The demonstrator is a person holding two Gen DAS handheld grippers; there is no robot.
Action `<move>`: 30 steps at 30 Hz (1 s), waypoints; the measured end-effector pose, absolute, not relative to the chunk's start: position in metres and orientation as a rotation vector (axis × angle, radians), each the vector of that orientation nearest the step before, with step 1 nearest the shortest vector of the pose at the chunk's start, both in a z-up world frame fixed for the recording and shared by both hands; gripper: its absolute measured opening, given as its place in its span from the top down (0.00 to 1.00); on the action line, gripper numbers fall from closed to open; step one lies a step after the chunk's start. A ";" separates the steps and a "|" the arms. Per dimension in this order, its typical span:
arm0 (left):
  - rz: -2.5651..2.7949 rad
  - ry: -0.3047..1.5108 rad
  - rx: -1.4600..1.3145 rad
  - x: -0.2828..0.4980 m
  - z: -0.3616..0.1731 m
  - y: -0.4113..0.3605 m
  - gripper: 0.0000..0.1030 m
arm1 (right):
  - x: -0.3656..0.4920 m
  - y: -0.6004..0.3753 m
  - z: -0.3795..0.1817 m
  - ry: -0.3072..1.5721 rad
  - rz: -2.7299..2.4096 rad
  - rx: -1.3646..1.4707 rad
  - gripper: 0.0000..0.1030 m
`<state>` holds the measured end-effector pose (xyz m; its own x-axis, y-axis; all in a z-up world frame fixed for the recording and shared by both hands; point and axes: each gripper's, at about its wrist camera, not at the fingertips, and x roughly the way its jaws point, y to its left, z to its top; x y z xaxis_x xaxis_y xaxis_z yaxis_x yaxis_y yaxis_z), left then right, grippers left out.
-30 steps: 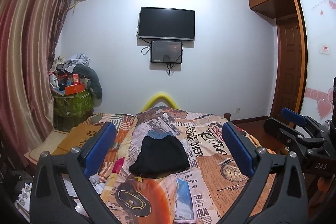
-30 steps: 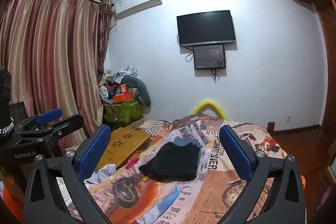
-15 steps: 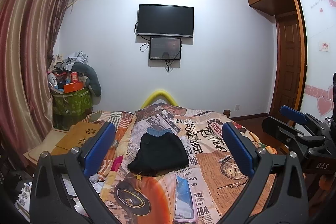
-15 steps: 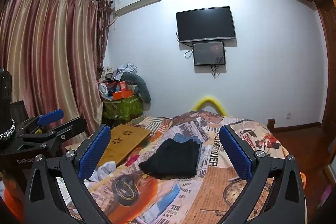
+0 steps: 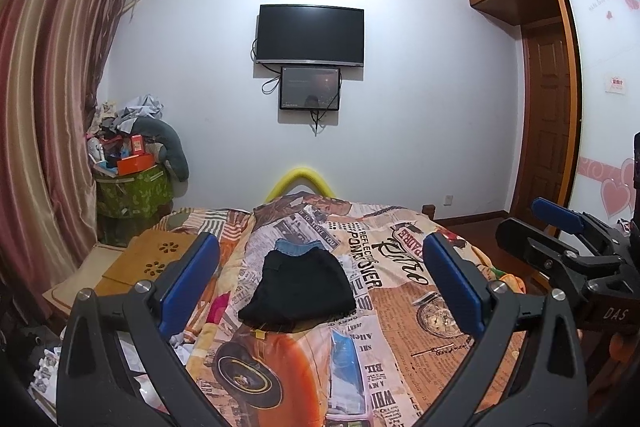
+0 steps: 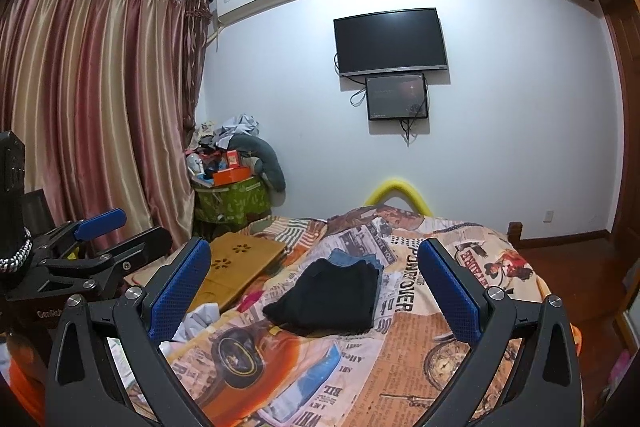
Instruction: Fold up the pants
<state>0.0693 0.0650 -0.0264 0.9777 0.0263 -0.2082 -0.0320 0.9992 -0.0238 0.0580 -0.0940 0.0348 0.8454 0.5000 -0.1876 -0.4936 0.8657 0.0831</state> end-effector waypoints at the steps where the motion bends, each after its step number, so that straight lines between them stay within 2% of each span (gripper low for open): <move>1: 0.028 0.209 -0.027 0.069 -0.027 0.065 0.01 | 0.058 -0.093 0.034 0.206 0.524 0.031 0.00; 30: -0.026 0.239 -0.031 0.075 -0.029 0.066 0.01 | 0.063 -0.101 0.030 0.219 0.525 0.039 0.00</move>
